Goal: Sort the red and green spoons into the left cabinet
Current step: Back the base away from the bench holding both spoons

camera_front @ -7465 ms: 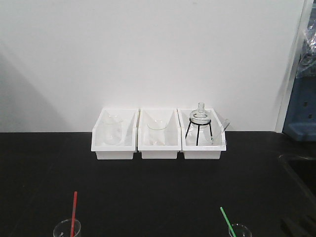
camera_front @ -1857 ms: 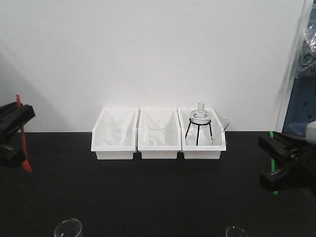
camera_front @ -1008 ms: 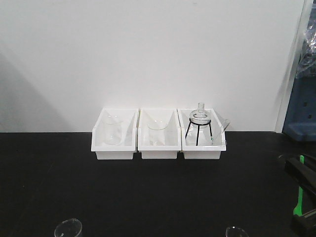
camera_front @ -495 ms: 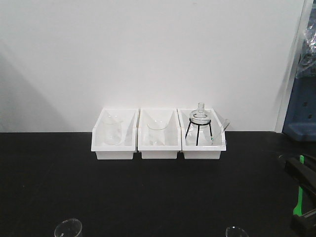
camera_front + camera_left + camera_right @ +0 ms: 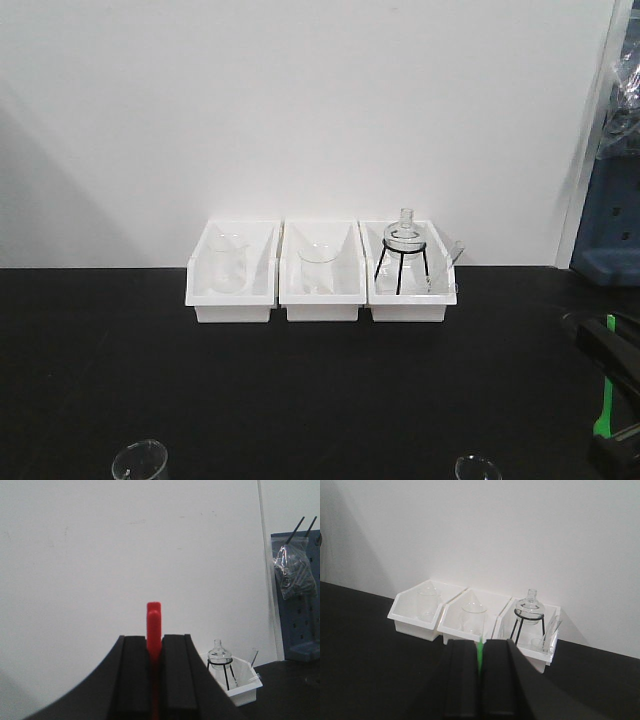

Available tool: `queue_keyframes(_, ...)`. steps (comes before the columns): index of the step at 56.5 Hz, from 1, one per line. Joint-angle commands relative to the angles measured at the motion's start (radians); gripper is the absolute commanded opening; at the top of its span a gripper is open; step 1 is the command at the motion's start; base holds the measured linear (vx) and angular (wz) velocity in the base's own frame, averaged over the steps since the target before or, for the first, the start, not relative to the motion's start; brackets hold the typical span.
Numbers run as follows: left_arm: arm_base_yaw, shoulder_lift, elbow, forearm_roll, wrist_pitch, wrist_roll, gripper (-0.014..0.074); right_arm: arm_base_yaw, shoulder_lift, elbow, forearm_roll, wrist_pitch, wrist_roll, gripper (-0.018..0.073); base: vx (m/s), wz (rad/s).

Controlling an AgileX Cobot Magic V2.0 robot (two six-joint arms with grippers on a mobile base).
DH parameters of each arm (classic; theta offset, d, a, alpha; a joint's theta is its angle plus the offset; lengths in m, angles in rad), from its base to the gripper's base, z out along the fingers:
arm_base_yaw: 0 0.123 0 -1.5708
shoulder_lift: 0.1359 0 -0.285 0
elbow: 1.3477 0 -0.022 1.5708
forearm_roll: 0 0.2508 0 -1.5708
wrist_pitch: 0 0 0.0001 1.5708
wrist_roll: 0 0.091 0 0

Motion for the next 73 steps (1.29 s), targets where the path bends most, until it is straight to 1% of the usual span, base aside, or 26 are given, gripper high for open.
queue_keyframes(1, -0.001, -0.001, -0.029, -0.032, -0.044, -0.010, 0.0031, -0.003, -0.010, -0.029, 0.017, -0.040, -0.004, -0.0006, -0.02, -0.04)
queue_keyframes(35, -0.001, -0.001, -0.029, -0.032, -0.042, -0.010, 0.0031, -0.003, -0.010, -0.029, 0.017, -0.040, -0.004, -0.0006, -0.06, -0.07)
queue_keyframes(73, -0.001, -0.001, -0.029, -0.032, -0.042, -0.010, 0.0031, -0.003, -0.010, -0.029, 0.017, -0.040, -0.004, -0.0006, -0.17, 0.07)
